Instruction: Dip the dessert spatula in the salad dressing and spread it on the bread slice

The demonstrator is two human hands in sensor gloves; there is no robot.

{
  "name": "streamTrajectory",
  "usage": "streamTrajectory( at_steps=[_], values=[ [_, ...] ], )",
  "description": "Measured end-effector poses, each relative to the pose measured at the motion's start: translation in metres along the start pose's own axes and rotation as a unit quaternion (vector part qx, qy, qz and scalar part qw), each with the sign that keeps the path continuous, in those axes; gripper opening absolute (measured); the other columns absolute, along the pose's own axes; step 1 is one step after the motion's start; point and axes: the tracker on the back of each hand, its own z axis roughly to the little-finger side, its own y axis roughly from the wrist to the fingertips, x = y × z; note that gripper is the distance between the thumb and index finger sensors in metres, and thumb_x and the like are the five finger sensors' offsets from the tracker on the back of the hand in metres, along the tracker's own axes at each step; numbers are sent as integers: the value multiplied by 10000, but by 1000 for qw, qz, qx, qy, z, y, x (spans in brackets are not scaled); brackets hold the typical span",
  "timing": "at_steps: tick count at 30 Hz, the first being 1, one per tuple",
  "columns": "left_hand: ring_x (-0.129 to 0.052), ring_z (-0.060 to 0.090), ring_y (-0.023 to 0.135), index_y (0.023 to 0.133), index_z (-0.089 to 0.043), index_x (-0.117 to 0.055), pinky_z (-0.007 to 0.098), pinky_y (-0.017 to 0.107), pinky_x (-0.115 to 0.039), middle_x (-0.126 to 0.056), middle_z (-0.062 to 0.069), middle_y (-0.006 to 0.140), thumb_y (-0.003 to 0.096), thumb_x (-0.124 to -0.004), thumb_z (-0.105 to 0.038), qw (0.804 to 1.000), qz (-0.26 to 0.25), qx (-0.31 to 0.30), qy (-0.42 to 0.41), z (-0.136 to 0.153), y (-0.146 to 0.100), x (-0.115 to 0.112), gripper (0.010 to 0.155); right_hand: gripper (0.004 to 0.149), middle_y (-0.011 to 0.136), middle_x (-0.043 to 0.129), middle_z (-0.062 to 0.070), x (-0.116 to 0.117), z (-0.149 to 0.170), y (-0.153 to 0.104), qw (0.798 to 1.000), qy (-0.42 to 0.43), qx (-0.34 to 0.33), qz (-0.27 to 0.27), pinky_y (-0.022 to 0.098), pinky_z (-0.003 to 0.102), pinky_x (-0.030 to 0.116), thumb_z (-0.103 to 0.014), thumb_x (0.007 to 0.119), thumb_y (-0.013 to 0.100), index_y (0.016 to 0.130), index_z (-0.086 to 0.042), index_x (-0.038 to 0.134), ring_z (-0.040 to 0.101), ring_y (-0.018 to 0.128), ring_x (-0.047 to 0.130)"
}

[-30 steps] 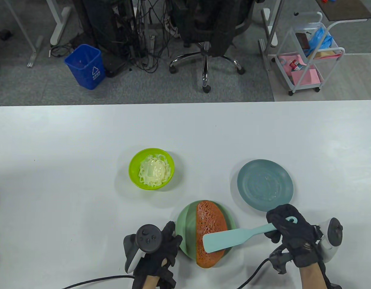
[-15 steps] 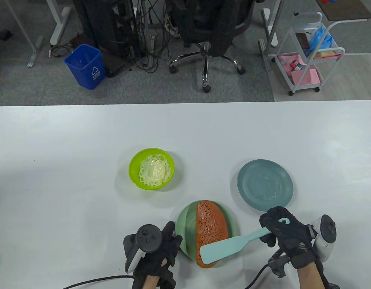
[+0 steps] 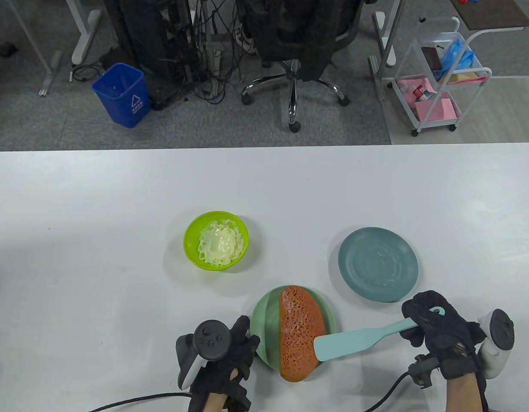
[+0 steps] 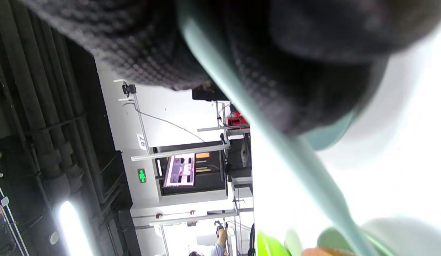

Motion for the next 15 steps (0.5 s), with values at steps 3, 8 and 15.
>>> streamTrajectory(
  at_steps=[3, 8, 15],
  values=[
    [-1061, 81, 394, 1076, -97, -654, 274, 321, -920, -998, -65, 665, 588, -816, -431, 1000, 0, 0, 0, 0, 0, 0, 613, 308, 683, 858, 225, 1, 0, 0, 1000, -2, 1, 4, 106, 318, 907, -206, 958, 514, 748, -119, 779, 394, 233, 1019],
    [-1061, 82, 396, 1078, -102, -652, 275, 321, -919, -998, -64, 666, 589, -815, -433, 1000, 0, 0, 0, 0, 0, 0, 612, 310, 680, 862, 217, 3, 0, 0, 1000, -3, -4, 5, 104, 310, 911, -217, 960, 513, 748, -128, 779, 384, 231, 1024],
    [-1067, 106, 389, 1072, -93, -667, 303, 318, -919, -1004, -46, 669, 579, -820, -433, 1000, -13, -9, 9, -2, -4, 0, 619, 326, 701, 861, 202, 8, -1, -1, 1000, 14, -20, -1, 119, 304, 915, -242, 960, 513, 761, -147, 770, 381, 247, 1023]
  ],
)
